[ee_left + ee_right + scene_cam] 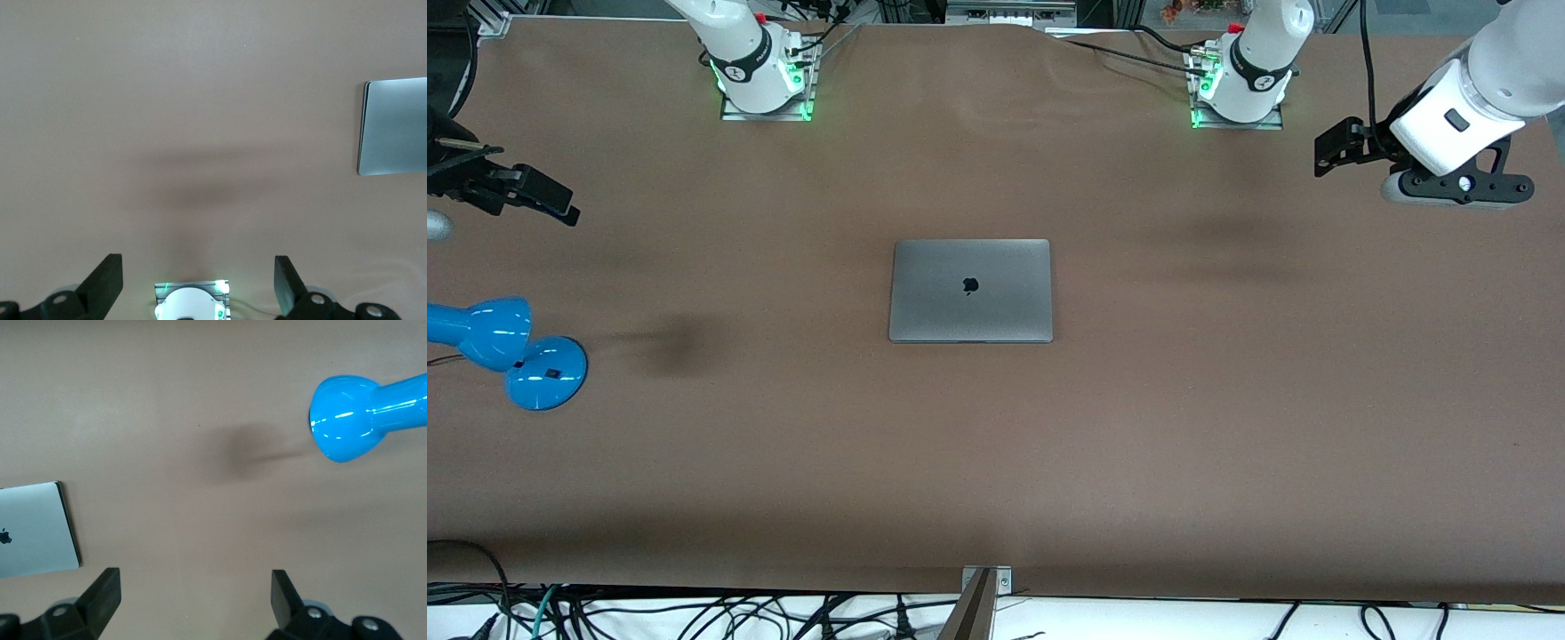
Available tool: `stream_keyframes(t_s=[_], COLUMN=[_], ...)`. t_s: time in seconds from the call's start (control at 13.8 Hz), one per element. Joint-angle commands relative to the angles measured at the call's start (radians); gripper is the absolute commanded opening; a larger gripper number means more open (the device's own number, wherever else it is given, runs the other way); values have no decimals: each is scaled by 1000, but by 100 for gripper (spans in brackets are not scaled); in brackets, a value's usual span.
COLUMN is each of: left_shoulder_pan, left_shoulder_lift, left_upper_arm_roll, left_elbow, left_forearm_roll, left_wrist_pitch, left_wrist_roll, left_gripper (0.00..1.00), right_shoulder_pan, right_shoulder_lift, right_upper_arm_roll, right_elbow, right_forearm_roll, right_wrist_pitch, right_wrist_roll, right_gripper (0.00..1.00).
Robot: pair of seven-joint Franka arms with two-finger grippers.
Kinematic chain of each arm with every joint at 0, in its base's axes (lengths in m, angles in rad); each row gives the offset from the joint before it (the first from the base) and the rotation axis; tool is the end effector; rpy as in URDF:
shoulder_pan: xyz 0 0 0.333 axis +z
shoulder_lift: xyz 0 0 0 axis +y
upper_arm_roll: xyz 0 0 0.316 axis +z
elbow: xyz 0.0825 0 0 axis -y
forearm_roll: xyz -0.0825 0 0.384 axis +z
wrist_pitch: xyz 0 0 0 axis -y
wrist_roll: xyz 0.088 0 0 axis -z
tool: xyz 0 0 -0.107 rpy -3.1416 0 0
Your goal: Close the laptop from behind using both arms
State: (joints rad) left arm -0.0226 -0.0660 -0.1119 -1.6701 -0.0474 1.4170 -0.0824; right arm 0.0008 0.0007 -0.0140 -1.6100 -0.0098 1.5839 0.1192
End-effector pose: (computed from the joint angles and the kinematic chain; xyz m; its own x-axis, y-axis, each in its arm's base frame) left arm 0.5090 -0.0765 0.6018 0.9804 -0.0554 -0.1890 -0.0516 -0.9984 0.0245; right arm 0.5547 -0.0084 0.6067 0.9909 -0.1319 -0.0254 -0.1316 -0.9912 0.0129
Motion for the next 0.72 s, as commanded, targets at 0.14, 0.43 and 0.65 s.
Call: stream_keyframes(t_s=[0.14,0.43,0.65], left_shoulder_pan=[-45,-36,-33], left_shoulder_lift=[-64,-63,-60], left_upper_arm_roll=[38,57,57], left_elbow=[-13,4,7], left_forearm_roll=[76,80,72], left_wrist_pitch=[-4,-6,-1], left_wrist_roll=[44,44,44], left_gripper=[100,100,100], right_shoulder_pan=[-5,-5,-5], right_shoulder_lift=[-19,-15,-13], right_upper_arm_roll=[5,5,5], right_elbow=[-21,-21,-22], right_forearm_roll=[-6,-6,-6], right_wrist_pitch=[11,13,27], right_wrist_roll=[-13,-15,-13], right_gripper=[100,100,100])
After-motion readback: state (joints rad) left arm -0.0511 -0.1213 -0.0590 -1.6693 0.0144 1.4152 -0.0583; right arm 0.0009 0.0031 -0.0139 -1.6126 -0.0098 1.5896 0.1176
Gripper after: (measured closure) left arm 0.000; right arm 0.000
